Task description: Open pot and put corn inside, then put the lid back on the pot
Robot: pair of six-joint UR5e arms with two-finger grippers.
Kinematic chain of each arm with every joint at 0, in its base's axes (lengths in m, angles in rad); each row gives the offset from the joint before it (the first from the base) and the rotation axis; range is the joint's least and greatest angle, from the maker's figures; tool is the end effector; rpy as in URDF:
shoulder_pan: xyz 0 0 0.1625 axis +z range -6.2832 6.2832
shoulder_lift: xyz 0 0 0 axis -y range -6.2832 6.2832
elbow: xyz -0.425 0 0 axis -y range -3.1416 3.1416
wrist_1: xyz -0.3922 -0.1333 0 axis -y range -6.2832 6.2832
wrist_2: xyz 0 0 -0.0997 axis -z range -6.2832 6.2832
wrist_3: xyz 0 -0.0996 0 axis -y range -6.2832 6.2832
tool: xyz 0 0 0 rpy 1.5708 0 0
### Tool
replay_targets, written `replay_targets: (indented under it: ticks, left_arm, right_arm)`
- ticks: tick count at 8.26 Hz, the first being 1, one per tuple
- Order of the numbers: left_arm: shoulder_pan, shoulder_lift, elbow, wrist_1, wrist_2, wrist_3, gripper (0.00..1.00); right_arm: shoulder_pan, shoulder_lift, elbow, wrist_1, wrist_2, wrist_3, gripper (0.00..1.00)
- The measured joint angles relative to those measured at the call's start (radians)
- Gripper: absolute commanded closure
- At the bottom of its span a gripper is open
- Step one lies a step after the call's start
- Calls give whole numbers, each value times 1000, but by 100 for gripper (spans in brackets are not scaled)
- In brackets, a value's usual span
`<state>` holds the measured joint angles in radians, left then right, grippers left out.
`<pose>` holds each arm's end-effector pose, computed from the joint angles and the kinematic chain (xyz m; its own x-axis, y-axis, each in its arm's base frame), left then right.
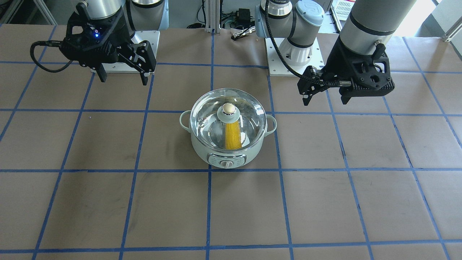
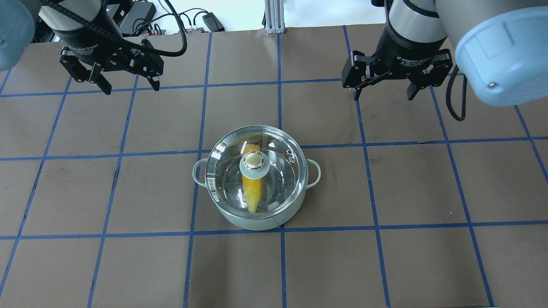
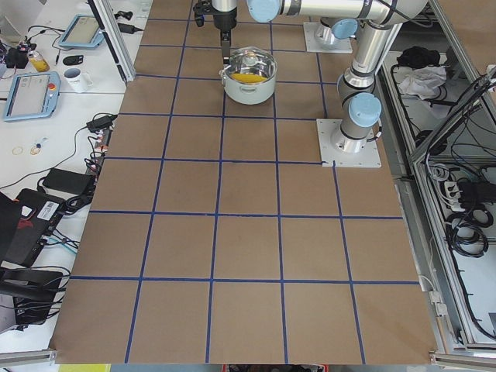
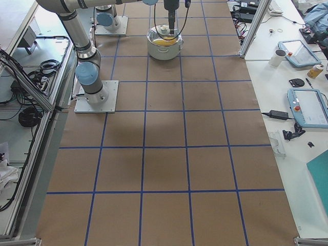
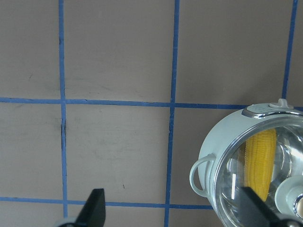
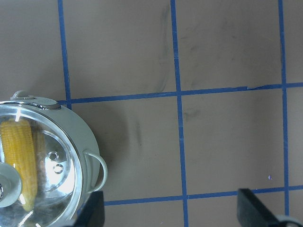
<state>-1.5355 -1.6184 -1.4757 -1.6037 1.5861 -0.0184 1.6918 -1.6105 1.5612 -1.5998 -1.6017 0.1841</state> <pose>-0.1136 -0.5175 0.5075 -0.9984 -0.0539 -0.0150 -0.0537 0.9984 -0.0149 0.1875 -0.4628 0.5150 -0.9978 0.0649 0.0160 0.0634 0.9946 -0.0825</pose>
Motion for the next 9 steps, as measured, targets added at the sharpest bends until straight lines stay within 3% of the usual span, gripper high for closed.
replay_targets:
  ticks: [6, 9]
  left_arm:
    - [0, -1, 0, 0, 0, -1, 0]
    - [0, -1, -8, 3, 0, -2, 0]
  right_arm:
    - [85, 50, -18, -7, -2, 104, 0]
    - [55, 53, -30, -6, -2, 83, 0]
